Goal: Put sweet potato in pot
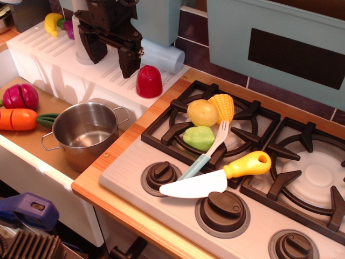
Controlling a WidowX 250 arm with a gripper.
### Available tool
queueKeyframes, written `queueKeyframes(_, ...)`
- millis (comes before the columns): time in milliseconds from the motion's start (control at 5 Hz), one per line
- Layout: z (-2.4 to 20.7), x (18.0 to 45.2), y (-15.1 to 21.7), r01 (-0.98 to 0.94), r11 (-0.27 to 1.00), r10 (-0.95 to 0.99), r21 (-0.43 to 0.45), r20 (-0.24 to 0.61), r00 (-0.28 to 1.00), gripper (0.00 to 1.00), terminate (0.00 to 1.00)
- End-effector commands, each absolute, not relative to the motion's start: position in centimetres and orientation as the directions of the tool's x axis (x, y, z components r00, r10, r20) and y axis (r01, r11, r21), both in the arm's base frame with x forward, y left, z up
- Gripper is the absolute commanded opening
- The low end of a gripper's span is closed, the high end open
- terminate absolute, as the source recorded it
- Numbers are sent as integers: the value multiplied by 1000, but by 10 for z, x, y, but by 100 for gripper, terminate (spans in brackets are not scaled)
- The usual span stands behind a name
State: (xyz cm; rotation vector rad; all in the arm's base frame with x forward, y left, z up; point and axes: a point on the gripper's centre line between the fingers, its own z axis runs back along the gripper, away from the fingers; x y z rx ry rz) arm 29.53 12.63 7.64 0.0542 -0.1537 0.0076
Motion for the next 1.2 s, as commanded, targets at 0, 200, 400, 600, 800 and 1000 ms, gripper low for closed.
queueKeyframes(0,76,295,126,-12,999,3,53,153,988,100,0)
queueKeyframes(200,77,304,127,-11,998,0,60,188,982,100,0)
queueKeyframes(400,77,317,125,-11,999,2,38,218,976,100,0)
queueKeyframes(600,74,329,124,-13,998,-2,55,257,967,100,0)
queueKeyframes(800,71,340,120,-18,1000,13,15,279,960,100,0)
queueKeyframes(1000,63,344,113,-27,1000,26,0,317,948,100,0)
